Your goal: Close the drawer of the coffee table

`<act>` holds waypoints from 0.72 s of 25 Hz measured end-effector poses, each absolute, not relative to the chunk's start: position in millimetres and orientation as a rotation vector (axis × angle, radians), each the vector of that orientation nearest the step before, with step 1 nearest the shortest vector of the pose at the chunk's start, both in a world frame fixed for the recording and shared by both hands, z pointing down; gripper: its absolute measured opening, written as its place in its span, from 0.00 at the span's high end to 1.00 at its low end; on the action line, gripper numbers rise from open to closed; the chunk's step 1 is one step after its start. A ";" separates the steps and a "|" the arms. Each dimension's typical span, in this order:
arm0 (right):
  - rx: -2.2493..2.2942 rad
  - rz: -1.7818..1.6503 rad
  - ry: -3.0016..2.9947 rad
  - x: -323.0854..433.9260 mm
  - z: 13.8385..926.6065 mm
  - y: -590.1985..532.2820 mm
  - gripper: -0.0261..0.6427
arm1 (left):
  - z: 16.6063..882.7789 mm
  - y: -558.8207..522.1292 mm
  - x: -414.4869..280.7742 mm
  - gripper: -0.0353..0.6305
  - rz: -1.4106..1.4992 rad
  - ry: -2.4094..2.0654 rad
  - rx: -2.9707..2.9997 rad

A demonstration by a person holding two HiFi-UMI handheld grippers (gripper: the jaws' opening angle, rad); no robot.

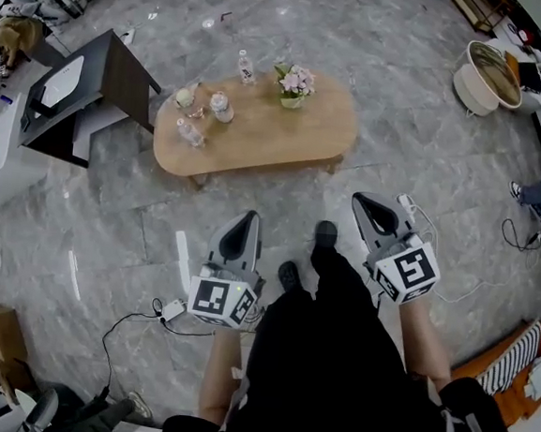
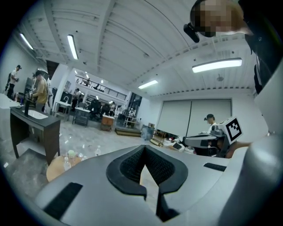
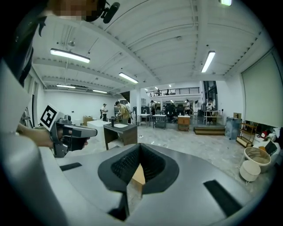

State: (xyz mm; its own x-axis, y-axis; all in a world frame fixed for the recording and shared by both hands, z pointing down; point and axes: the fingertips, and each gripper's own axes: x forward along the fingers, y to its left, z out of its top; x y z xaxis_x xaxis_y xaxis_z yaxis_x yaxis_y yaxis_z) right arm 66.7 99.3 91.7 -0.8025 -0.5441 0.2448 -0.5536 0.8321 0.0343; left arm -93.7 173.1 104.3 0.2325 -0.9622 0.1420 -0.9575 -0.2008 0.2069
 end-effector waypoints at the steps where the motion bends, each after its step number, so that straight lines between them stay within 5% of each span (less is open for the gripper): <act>1: 0.850 0.053 -2.772 69.5 89.5 106.4 0.94 | 102.0 178.2 -93.1 0.93 -0.028 -1.799 2.266; 18: 0.899 0.141 -2.801 106.2 81.1 154.5 0.94 | 82.4 212.9 -56.4 0.93 -0.033 -1.729 2.320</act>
State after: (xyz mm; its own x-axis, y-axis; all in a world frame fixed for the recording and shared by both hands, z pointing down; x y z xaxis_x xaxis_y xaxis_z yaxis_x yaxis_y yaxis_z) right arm 106.2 154.5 81.1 -0.7964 -0.5655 0.2144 -0.5842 0.8110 -0.0310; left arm -56.4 212.9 82.4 0.2964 -0.9463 0.1288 -0.9407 -0.2660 0.2103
